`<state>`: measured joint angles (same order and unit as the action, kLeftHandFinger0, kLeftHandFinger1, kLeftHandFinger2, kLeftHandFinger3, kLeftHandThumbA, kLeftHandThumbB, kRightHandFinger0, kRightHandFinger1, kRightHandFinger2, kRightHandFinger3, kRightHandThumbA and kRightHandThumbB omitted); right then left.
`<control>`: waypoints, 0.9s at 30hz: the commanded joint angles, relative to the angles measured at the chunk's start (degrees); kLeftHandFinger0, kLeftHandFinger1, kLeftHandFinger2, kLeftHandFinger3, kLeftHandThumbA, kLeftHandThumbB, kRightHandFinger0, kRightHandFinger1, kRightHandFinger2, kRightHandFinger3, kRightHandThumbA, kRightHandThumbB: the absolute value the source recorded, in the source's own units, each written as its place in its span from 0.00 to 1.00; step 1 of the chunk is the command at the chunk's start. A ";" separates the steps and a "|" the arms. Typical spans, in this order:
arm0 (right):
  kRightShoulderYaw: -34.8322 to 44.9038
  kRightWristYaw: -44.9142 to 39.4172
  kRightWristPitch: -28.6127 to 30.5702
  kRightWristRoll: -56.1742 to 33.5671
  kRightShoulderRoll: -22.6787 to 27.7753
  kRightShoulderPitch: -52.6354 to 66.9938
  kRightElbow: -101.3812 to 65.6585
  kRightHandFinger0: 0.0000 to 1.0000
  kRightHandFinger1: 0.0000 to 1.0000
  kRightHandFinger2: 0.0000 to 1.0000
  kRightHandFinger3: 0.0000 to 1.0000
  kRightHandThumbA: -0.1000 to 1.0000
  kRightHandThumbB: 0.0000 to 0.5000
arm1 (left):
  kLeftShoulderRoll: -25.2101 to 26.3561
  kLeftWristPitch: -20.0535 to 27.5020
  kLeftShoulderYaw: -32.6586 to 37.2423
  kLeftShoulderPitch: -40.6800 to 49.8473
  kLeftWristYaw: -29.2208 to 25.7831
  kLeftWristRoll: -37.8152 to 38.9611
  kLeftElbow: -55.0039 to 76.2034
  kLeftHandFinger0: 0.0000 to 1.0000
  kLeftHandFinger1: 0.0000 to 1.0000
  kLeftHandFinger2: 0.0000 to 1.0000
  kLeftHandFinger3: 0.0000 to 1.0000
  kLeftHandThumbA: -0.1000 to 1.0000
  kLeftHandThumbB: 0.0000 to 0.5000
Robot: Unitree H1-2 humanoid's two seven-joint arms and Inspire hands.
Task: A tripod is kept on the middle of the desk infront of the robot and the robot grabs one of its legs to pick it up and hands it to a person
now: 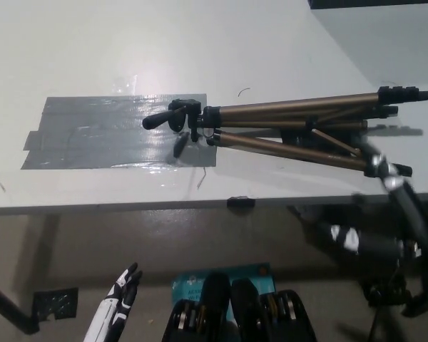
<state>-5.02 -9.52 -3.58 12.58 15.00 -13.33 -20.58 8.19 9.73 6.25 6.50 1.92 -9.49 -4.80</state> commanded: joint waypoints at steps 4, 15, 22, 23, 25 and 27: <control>-5.82 -1.26 -6.58 19.56 3.31 -19.86 8.39 1.00 1.00 1.00 1.00 0.93 0.75 | 0.96 3.56 -0.20 -0.81 -0.40 -1.24 1.06 1.00 1.00 1.00 1.00 1.00 0.33; -15.24 1.13 -8.65 27.15 4.33 -36.05 37.68 1.00 1.00 1.00 1.00 0.95 0.81 | 1.11 1.91 -0.27 -1.59 -0.05 -1.59 2.25 1.00 1.00 1.00 1.00 1.00 0.30; -19.07 2.71 -8.63 29.00 3.73 -41.46 48.17 1.00 1.00 1.00 1.00 0.99 0.87 | 1.06 1.76 -0.19 -2.31 0.07 -1.78 2.15 1.00 1.00 1.00 1.00 1.00 0.29; -19.52 2.48 -8.87 29.17 3.63 -42.02 49.18 1.00 1.00 1.00 1.00 0.99 0.87 | 1.07 1.62 -0.20 -2.34 0.21 -1.63 2.18 1.00 1.00 1.00 1.00 1.00 0.29; -20.24 1.97 -9.34 29.83 3.62 -42.65 50.31 1.00 1.00 1.00 1.00 1.00 0.87 | 1.14 1.55 -0.19 -2.47 0.37 -1.54 2.18 1.00 1.00 1.00 1.00 1.00 0.29; -20.59 1.80 -9.44 30.14 3.56 -43.13 51.44 1.00 1.00 1.00 1.00 0.99 0.86 | 1.24 1.40 -0.20 -2.57 0.51 -1.49 2.24 1.00 1.00 1.00 1.00 1.00 0.28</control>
<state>-24.80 -8.99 -11.80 39.25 17.88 -52.18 29.53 8.42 9.74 6.23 4.23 1.95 -10.75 -4.60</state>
